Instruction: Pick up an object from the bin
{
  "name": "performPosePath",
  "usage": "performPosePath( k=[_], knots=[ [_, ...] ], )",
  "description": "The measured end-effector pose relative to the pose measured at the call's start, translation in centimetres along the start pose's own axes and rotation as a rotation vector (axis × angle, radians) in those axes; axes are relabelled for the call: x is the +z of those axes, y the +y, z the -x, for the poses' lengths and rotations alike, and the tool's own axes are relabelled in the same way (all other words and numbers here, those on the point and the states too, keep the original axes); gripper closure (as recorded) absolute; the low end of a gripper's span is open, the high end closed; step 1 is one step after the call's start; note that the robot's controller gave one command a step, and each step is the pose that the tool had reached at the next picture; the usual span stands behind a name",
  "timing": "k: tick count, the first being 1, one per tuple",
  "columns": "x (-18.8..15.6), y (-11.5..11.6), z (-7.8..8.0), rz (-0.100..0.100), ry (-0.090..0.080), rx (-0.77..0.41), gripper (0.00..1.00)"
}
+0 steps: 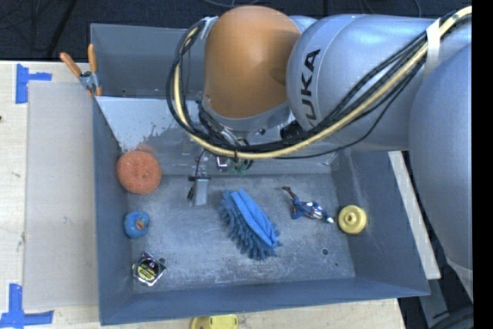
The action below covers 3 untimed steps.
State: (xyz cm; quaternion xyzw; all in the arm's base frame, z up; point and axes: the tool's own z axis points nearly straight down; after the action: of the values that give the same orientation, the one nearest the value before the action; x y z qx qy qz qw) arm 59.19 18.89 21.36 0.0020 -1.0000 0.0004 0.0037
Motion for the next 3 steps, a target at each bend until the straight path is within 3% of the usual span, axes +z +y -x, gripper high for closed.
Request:
performPosePath(
  k=[1, 3],
  knots=[
    [-0.5, -0.1, 0.1, 0.001, -0.007, 0.003, 0.0],
    [6.0, -3.9, 1.2, 0.001, -0.007, 0.043, 0.0]
  ],
)
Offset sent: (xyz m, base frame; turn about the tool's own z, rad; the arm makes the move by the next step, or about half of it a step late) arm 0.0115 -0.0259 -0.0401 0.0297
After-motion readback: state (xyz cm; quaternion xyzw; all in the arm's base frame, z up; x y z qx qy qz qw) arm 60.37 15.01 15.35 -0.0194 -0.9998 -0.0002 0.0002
